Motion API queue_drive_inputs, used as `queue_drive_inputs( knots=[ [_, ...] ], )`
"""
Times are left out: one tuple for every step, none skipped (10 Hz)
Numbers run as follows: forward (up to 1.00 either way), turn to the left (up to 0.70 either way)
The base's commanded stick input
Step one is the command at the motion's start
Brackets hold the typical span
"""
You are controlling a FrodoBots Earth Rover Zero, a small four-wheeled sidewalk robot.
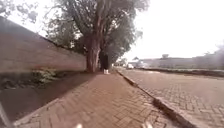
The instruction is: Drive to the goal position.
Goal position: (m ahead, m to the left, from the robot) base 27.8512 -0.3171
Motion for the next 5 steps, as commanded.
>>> queue_drive_inputs(
  knots=[
    [0.5, 0.0],
    [0.5, 0.0],
    [0.5, 0.0],
    [0.5, 0.0],
    [0.5, 0.0]
  ],
)
